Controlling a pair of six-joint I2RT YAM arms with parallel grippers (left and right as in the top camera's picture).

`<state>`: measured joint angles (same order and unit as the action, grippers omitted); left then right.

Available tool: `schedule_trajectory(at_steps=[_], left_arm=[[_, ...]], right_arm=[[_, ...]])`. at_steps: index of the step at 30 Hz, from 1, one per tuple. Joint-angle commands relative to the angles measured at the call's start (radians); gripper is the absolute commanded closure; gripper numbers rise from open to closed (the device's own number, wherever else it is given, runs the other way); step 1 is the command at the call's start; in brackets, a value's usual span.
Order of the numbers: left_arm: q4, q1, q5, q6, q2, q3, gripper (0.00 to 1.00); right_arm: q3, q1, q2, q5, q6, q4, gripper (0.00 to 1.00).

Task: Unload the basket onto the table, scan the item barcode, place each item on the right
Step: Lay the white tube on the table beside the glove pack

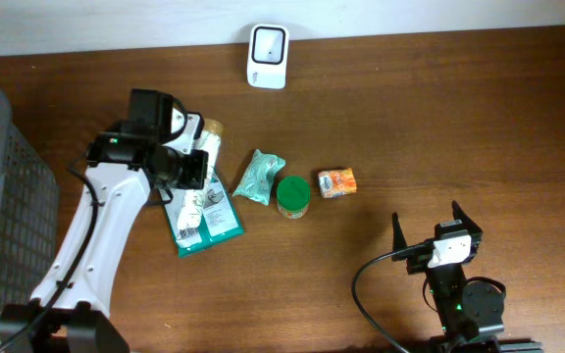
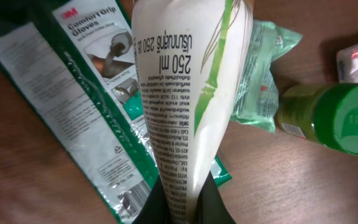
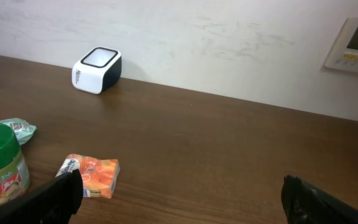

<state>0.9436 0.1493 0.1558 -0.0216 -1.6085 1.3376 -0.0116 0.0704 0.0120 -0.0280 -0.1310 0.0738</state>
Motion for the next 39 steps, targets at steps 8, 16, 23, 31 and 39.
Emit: schedule_trajectory(at_steps=[8, 16, 23, 31, 39], left_arm=[[-0.157, 0.111, 0.004, 0.168, -0.003, -0.182, 1.00], [-0.307, 0.191, 0.004, 0.298, -0.003, -0.296, 1.00], [-0.307, 0.195, -0.005, 0.298, -0.002, -0.295, 0.01], [-0.166, 0.129, -0.072, 0.161, 0.074, -0.109, 0.01], [0.088, -0.059, -0.063, -0.029, 0.091, 0.261, 0.01]], right_arm=[[0.006, -0.005, -0.008, -0.013, 0.008, 0.001, 0.02], [0.006, -0.005, -0.008, -0.013, 0.008, 0.001, 0.02], [0.006, -0.005, -0.008, -0.013, 0.008, 0.001, 0.02], [0.006, -0.005, -0.008, -0.013, 0.008, 0.001, 0.02], [0.006, -0.005, -0.008, -0.013, 0.008, 0.001, 0.02]])
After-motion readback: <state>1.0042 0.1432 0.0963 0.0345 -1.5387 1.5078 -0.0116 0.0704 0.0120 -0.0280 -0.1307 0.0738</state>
